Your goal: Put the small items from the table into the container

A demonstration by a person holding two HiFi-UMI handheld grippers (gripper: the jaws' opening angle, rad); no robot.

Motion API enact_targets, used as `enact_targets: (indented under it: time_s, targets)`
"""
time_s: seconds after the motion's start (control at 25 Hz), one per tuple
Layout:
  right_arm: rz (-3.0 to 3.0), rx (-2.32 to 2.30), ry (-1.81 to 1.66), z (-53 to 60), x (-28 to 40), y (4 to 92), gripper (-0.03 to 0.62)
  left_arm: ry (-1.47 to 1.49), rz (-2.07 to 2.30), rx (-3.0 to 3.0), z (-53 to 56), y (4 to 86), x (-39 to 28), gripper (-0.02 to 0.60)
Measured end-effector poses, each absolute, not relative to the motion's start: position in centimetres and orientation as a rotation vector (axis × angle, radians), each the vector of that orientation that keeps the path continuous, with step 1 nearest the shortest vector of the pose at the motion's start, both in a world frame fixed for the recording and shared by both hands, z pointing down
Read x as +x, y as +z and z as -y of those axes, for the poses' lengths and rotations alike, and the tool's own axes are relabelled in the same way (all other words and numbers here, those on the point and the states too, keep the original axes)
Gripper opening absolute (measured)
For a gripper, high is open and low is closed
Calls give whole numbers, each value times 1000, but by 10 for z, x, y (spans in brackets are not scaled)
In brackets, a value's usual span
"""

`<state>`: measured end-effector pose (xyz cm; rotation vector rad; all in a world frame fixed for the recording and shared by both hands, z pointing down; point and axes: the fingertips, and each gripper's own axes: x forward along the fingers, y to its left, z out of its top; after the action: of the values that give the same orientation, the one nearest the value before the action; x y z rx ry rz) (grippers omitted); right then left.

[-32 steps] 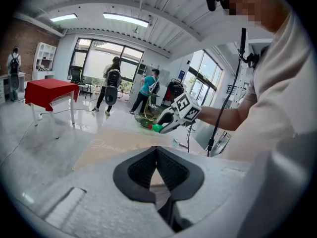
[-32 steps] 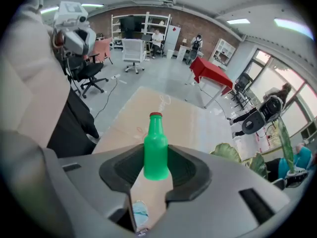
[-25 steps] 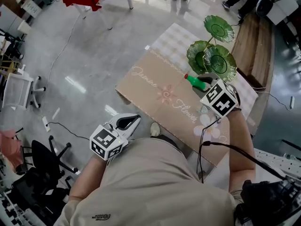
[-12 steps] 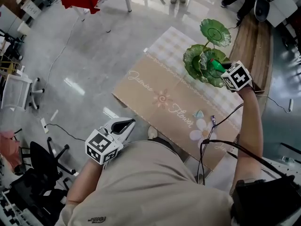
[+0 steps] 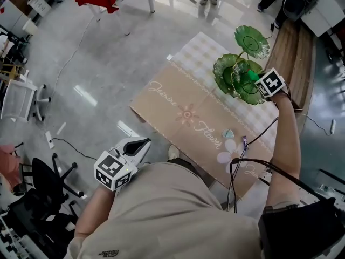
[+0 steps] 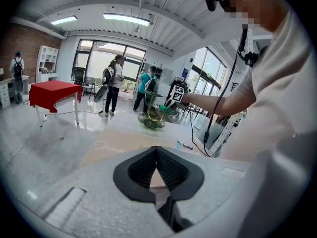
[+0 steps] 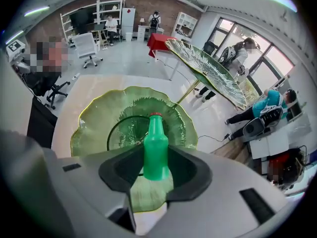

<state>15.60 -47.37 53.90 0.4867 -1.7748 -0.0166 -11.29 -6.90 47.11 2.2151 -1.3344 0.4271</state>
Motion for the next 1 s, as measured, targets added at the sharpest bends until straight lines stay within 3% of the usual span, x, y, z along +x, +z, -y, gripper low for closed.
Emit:
enact_targets:
  time_s: [0.76, 1.0]
  targets:
    - [1784, 807, -174, 408, 160, 457, 189, 377, 1239, 2302, 24, 465, -139, 8]
    - [1883, 925, -159, 316, 140, 442, 131, 363, 1150, 2381, -7, 460, -146, 9]
